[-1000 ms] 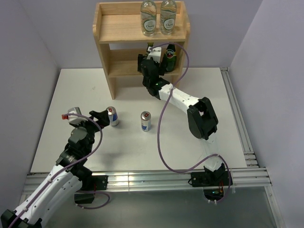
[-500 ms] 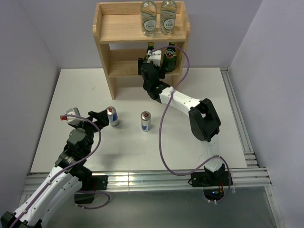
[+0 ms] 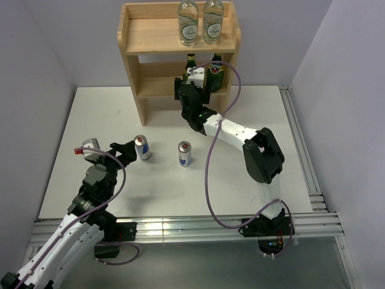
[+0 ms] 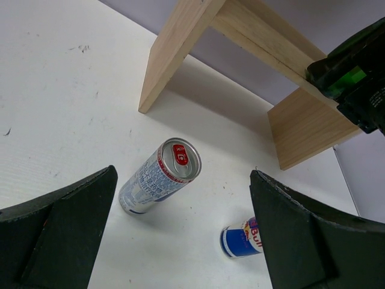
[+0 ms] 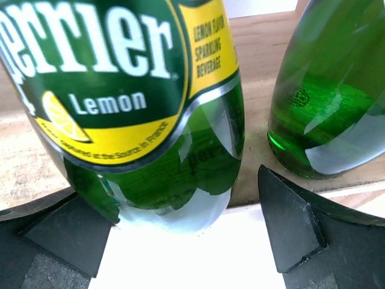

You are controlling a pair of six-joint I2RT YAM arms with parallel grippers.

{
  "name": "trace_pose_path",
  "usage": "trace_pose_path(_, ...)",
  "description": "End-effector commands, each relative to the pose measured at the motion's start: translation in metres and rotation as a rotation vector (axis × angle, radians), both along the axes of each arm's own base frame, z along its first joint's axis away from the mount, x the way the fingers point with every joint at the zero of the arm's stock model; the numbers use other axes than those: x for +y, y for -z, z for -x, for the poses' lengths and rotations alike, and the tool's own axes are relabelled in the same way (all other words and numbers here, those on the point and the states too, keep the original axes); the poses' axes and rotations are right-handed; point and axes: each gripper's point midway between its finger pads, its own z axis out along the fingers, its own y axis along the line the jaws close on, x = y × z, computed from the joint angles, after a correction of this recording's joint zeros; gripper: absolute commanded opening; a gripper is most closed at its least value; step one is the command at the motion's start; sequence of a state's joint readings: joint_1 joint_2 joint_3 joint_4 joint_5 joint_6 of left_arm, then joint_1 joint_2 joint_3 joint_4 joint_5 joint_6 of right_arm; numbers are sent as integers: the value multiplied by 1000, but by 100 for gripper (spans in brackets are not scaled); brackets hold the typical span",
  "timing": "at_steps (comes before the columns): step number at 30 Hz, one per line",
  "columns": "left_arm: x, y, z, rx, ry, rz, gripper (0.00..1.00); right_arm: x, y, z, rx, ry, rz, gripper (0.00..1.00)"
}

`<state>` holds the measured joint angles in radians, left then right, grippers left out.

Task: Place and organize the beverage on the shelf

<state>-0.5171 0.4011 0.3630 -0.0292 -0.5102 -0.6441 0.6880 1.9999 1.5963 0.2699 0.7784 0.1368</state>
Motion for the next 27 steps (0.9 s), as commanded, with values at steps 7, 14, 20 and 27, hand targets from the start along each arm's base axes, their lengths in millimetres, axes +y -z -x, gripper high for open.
trace_pose_path(7, 1, -5, 4, -6, 7, -2, 99, -23, -38, 13, -71, 91, -43, 99)
trace_pose_path(14, 2, -7, 5, -11, 6, -1, 99, -25, -39, 9, -64, 126, -40, 98)
trace_pose_path(20, 1, -7, 5, -13, 10, 0, 99, -34, -34, 8, -54, 158, -46, 98)
trace_pose_path(27, 0, -7, 4, -9, 12, -5, 99, -43, -28, 2, -39, 184, -45, 98)
